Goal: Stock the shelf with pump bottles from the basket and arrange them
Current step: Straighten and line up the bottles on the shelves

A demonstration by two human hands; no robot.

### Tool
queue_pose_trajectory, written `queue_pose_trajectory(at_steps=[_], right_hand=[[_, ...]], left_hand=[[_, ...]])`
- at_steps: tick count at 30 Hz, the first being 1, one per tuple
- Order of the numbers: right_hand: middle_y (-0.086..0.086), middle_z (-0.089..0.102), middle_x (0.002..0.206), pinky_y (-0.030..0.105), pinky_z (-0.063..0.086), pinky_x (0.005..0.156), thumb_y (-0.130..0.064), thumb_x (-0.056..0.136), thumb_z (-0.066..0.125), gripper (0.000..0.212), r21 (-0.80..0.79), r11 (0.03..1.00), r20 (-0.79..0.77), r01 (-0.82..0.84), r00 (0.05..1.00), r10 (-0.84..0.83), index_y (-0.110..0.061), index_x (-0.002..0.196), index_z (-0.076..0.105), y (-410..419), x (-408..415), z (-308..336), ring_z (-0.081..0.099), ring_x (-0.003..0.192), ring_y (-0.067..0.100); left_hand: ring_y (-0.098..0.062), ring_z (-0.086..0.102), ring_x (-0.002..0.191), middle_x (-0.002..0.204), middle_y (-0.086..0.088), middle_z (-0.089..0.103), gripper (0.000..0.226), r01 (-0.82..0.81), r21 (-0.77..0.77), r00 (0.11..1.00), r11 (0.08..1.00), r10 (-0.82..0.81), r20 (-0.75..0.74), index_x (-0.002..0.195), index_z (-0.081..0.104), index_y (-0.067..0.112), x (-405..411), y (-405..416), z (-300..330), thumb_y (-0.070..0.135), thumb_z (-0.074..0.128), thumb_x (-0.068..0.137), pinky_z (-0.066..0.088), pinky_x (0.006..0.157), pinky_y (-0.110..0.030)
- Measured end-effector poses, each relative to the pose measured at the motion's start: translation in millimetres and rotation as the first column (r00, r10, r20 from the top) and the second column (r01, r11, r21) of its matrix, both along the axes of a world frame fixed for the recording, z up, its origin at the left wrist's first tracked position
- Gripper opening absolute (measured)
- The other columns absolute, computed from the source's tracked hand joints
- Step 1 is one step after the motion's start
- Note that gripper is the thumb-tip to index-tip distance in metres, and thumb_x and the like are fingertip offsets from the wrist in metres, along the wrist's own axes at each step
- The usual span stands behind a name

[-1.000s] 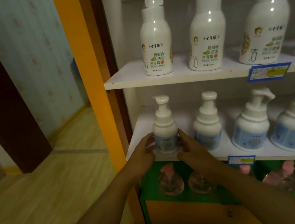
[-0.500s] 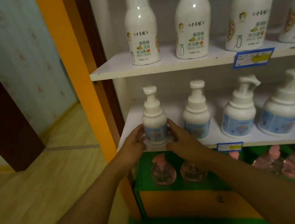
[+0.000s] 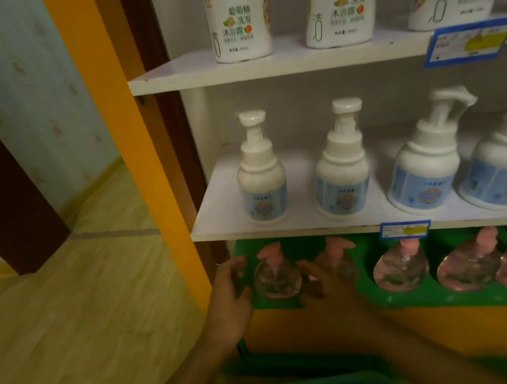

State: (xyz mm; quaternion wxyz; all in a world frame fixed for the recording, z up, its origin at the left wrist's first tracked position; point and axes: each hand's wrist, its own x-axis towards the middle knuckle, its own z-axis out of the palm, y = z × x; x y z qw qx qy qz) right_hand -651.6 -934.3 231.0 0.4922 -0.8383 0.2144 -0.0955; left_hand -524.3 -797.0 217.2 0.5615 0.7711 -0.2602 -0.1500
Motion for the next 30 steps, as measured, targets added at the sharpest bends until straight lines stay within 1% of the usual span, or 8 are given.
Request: queue_pose_trajectory(at_steps=[2,5,8,10,13,16,24,30], right_hand=[[-0.018,0.050,0.117,0.020,0.039,0.092,-0.018,0.093,0.055,0.045,0.055,0.998,-0.018,-0.014,1.000,0.015,-0.035,0.132,0.042,-1,8,-15,0.050,0.112,0.006],[-0.026,0.050,0.107,0.009,0.042,0.083,-0.015,0.093,0.055,0.042,0.117,0.993,-0.021,-0.026,0.999,0.028,-0.041,0.123,0.042,3,20,-27,0.050,0.098,-0.007],[-0.018,0.052,0.113,0.007,0.039,0.079,-0.015,0.093,0.056,0.044,0.134,0.991,0.015,0.022,1.000,-0.024,-0.037,0.129,0.043,1,26,-35,0.052,0.103,0.000],[-0.017,0.050,0.113,0.015,0.041,0.086,-0.017,0.093,0.054,0.043,0.137,0.990,0.014,0.031,0.999,-0.033,-0.040,0.127,0.040,-2,26,-37,0.050,0.105,0.005],[-0.023,0.045,0.114,0.024,0.040,0.096,-0.016,0.092,0.055,0.054,0.139,0.990,-0.011,0.006,1.000,-0.005,-0.042,0.134,0.034,-4,25,-39,0.045,0.109,0.003],[-0.016,0.045,0.132,0.034,0.043,0.103,-0.019,0.089,0.059,0.065,0.141,0.990,-0.044,0.001,0.999,0.005,-0.045,0.140,0.028,-2,26,-45,0.046,0.120,0.009],[-0.004,0.048,0.135,0.043,0.045,0.103,-0.019,0.090,0.057,0.062,0.148,0.989,-0.033,0.014,0.999,-0.009,-0.041,0.141,0.029,-3,32,-47,0.050,0.120,0.018],[-0.008,0.037,0.139,0.019,0.045,0.084,-0.012,0.090,0.058,0.077,0.093,0.995,-0.097,-0.040,0.994,0.049,-0.038,0.148,0.013,-6,22,-54,0.050,0.110,0.011]], left_hand=[[-0.015,0.052,0.119,0.120,0.009,0.055,0.042,0.127,0.074,0.985,0.989,-0.117,-0.131,0.121,0.049,0.030,4,-7,-9,0.002,0.053,0.091,0.048,0.101,-0.037],[-0.018,0.054,0.111,0.115,0.007,0.056,0.046,0.214,0.154,0.963,0.965,-0.181,-0.201,0.111,0.047,0.045,6,-17,-20,0.003,0.050,0.092,0.048,0.096,-0.036],[-0.015,0.053,0.098,0.110,0.002,0.056,0.039,0.196,0.115,0.957,0.974,-0.165,-0.236,0.111,0.048,0.038,7,-24,-26,0.003,0.047,0.094,0.048,0.085,-0.031],[-0.010,0.051,0.100,0.110,0.006,0.054,0.038,0.192,0.102,0.954,0.976,-0.161,-0.252,0.114,0.045,0.031,8,-24,-26,-0.001,0.046,0.093,0.048,0.084,-0.021],[-0.013,0.048,0.116,0.124,0.007,0.050,0.051,0.221,0.165,0.958,0.961,-0.183,-0.220,0.133,0.038,0.027,14,-18,-26,-0.003,0.045,0.092,0.045,0.094,-0.027],[-0.005,0.051,0.108,0.125,0.007,0.047,0.057,0.242,0.172,0.949,0.955,-0.196,-0.245,0.135,0.036,0.026,17,-15,-25,-0.008,0.043,0.090,0.046,0.084,-0.019],[-0.019,0.028,0.139,0.144,0.002,0.036,0.071,0.263,0.136,0.915,0.955,-0.202,-0.350,0.145,0.022,0.022,23,-13,-30,-0.014,0.044,0.087,0.029,0.109,-0.030],[-0.011,0.031,0.134,0.142,0.007,0.037,0.059,0.290,0.174,0.928,0.941,-0.232,-0.290,0.146,0.023,0.022,19,-9,-24,0.012,0.050,0.095,0.028,0.105,-0.024]])
